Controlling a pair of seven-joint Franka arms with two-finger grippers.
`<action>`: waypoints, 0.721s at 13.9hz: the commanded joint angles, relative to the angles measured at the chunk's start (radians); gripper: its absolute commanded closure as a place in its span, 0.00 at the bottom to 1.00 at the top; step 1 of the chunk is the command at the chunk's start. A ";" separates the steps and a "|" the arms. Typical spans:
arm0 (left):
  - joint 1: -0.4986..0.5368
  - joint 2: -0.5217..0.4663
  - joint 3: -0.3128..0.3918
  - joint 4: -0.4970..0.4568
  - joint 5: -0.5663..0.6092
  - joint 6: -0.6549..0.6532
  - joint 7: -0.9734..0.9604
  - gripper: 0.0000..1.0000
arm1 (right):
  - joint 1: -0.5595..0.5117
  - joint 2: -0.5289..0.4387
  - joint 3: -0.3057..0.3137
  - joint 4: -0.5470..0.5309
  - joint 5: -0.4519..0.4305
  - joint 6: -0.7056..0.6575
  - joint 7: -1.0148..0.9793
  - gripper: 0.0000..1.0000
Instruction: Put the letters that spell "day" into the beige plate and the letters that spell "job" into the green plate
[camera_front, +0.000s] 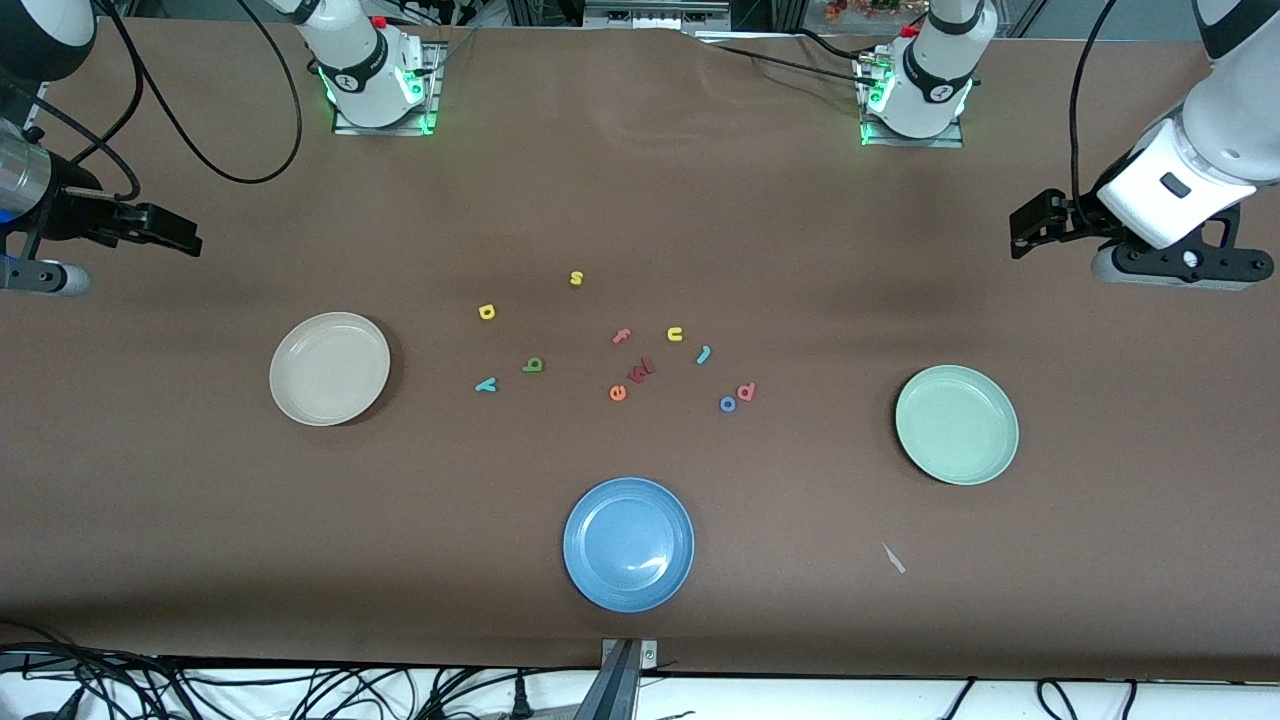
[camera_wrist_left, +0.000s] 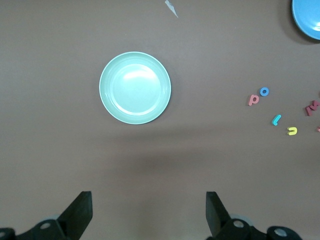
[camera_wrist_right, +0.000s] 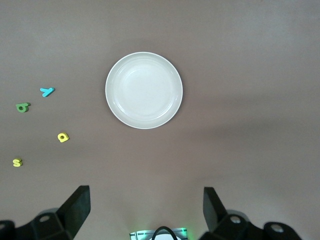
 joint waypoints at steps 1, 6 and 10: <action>0.004 0.003 0.004 0.026 -0.017 -0.018 0.020 0.00 | -0.003 0.001 0.000 0.013 0.011 -0.016 -0.019 0.00; 0.004 0.003 0.006 0.028 -0.017 -0.018 0.020 0.00 | -0.003 0.001 0.000 0.013 0.012 -0.016 -0.019 0.00; 0.018 0.005 0.007 0.028 -0.017 -0.019 0.020 0.00 | -0.003 0.001 0.000 0.013 0.012 -0.016 -0.019 0.00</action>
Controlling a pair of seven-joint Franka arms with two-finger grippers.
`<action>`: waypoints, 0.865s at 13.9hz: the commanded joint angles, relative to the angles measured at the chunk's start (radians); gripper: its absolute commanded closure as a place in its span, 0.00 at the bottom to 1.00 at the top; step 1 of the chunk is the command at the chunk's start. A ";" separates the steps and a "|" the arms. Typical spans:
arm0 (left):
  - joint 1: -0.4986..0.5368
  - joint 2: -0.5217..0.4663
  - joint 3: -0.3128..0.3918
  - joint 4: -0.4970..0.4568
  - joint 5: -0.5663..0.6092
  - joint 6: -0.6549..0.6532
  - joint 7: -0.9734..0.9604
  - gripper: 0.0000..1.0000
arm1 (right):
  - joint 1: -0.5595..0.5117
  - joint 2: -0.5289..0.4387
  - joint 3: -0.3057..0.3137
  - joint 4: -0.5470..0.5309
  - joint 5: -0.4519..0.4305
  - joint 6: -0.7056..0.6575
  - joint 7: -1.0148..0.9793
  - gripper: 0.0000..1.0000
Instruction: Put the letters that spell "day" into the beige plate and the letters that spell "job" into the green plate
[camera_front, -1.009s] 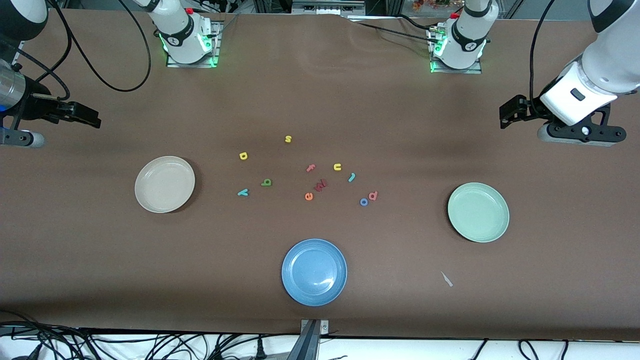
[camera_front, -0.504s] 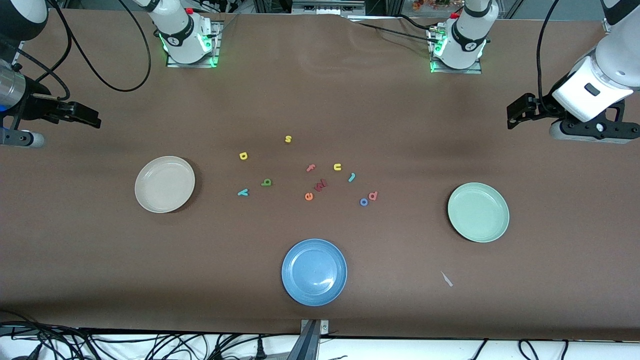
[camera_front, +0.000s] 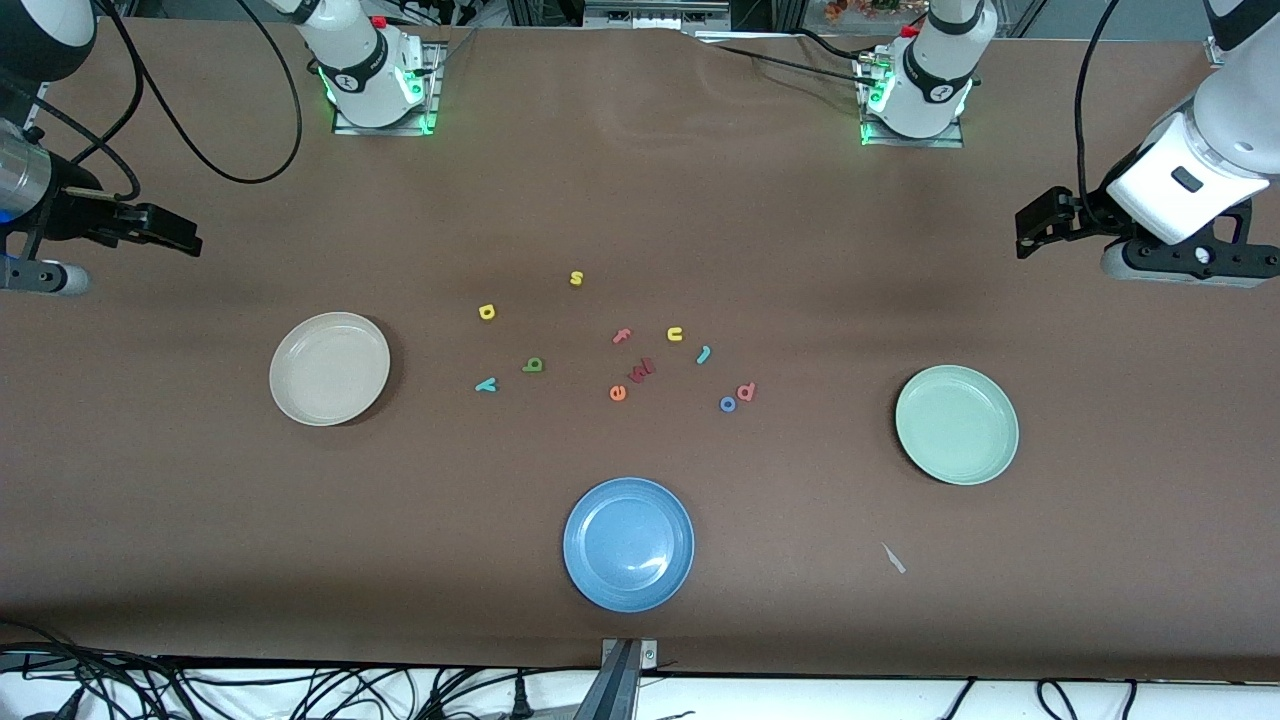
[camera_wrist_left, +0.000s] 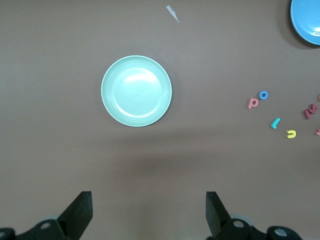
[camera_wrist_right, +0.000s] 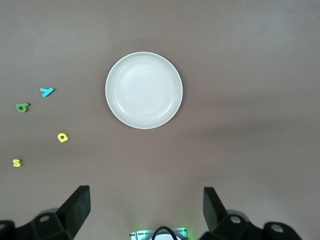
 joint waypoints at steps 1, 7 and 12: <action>0.016 0.005 0.002 0.020 -0.018 -0.019 0.020 0.00 | -0.003 0.001 0.000 0.013 0.012 -0.016 -0.019 0.00; 0.015 0.003 -0.004 0.022 -0.020 -0.019 0.016 0.00 | -0.003 0.001 -0.002 0.011 0.012 -0.016 -0.019 0.00; 0.015 0.003 -0.007 0.022 -0.025 -0.021 0.010 0.00 | -0.003 0.001 -0.002 0.011 0.012 -0.016 -0.019 0.00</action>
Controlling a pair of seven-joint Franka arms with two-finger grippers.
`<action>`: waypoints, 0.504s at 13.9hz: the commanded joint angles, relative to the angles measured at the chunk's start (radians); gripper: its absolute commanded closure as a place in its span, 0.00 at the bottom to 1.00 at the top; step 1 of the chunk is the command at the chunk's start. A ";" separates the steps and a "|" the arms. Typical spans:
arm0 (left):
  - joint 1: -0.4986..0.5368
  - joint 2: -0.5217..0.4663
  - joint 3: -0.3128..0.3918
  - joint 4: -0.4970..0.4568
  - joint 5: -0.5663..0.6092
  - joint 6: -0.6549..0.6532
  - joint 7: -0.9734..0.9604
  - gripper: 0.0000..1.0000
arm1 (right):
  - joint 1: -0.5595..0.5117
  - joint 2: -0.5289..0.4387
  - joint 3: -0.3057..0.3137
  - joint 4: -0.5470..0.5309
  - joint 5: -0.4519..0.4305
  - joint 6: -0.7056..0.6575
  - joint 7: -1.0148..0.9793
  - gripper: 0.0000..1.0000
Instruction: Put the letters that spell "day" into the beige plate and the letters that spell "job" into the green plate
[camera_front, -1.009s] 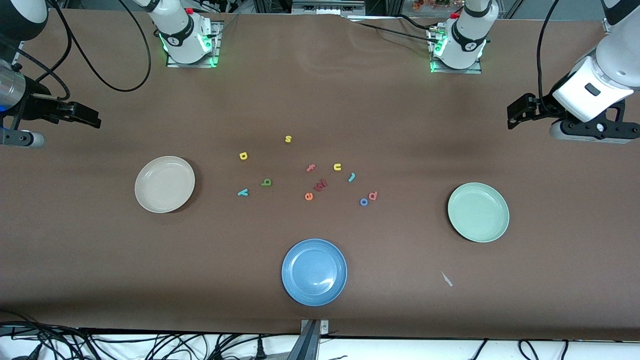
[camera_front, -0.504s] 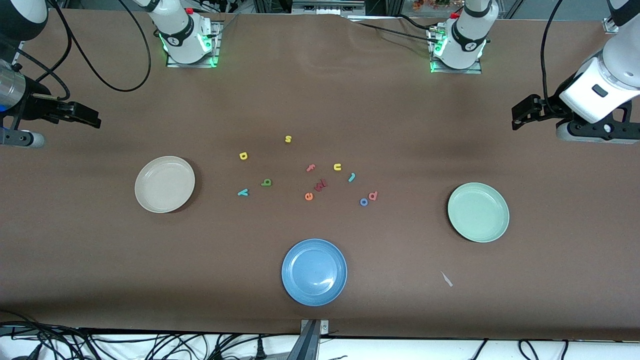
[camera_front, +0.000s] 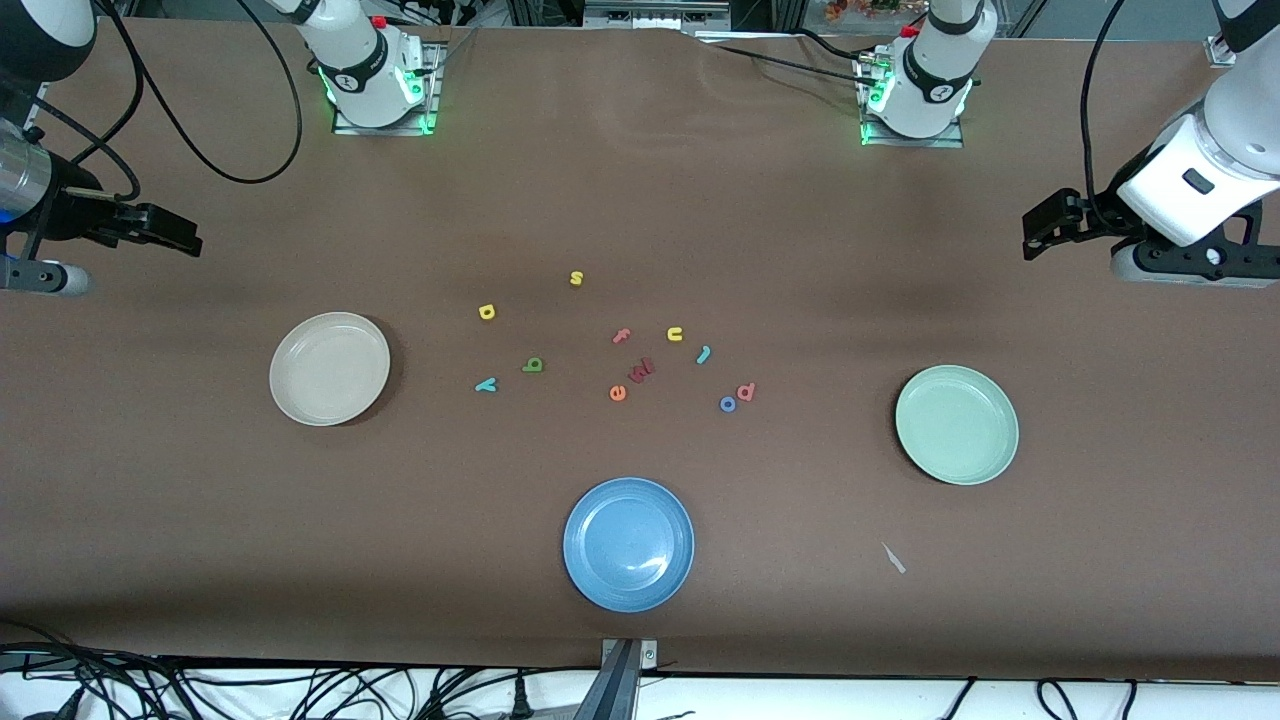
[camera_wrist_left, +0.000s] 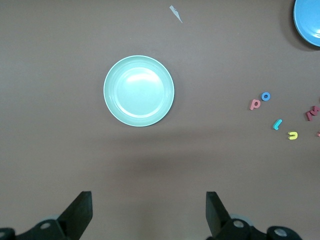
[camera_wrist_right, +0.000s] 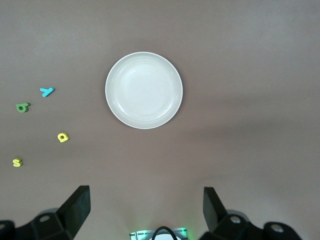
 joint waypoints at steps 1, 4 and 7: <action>0.008 0.002 -0.007 0.022 -0.026 -0.022 0.008 0.00 | -0.003 0.001 -0.002 0.011 0.012 -0.015 -0.019 0.00; 0.005 0.005 -0.009 0.022 -0.026 -0.015 0.008 0.00 | -0.003 0.001 -0.002 0.011 0.012 -0.015 -0.019 0.00; 0.002 0.008 -0.010 0.022 -0.025 -0.013 0.008 0.00 | -0.003 0.001 -0.002 0.010 0.012 -0.015 -0.019 0.00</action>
